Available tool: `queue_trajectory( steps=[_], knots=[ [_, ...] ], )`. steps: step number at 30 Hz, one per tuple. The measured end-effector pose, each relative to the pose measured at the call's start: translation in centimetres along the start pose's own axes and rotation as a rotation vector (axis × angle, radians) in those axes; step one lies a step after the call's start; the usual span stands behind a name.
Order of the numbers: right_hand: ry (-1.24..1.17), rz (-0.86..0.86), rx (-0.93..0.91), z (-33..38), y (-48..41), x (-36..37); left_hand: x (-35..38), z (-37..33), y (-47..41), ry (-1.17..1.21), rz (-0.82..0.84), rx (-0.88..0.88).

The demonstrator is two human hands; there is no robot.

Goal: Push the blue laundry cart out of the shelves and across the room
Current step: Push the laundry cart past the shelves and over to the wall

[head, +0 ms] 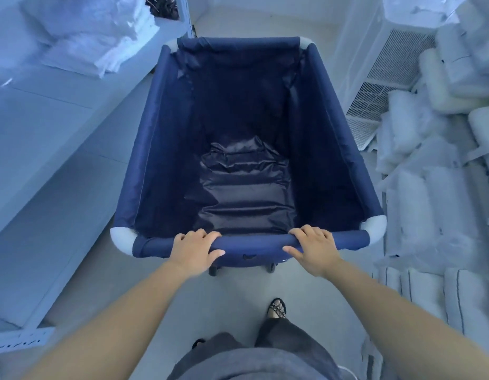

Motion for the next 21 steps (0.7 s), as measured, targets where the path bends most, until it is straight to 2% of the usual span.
queue_trajectory(
  steps=[4, 9, 15, 21],
  knots=[
    [-0.11, 0.039, -0.021, -2.3, -3.4, -1.0, 0.1, -1.1, -2.3, -0.073, -0.072, -0.067],
    [-0.032, -0.005, -0.064, -3.7, -6.2, -1.7, 0.1, -2.6, -4.6, -0.019, -0.12, -0.227],
    [-0.025, 0.067, -0.097, -5.3, -10.0, -2.4, -1.1, -2.3, -8.4, 0.005, 0.011, -0.212],
    [-0.036, 0.053, -0.102, -5.8, -14.6, -3.7, -2.6, -1.6, -12.7, 0.016, 0.031, -0.214]
  ],
)
Point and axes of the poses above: each hand's wrist, its own y-axis away from the middle knuckle, its own x-axis out of the palm, z = x × y, the point moved 5 cm from there along -y, towards the middle knuckle, and after that the axes turned 6 degrees about -z, right-handed, at the moved point
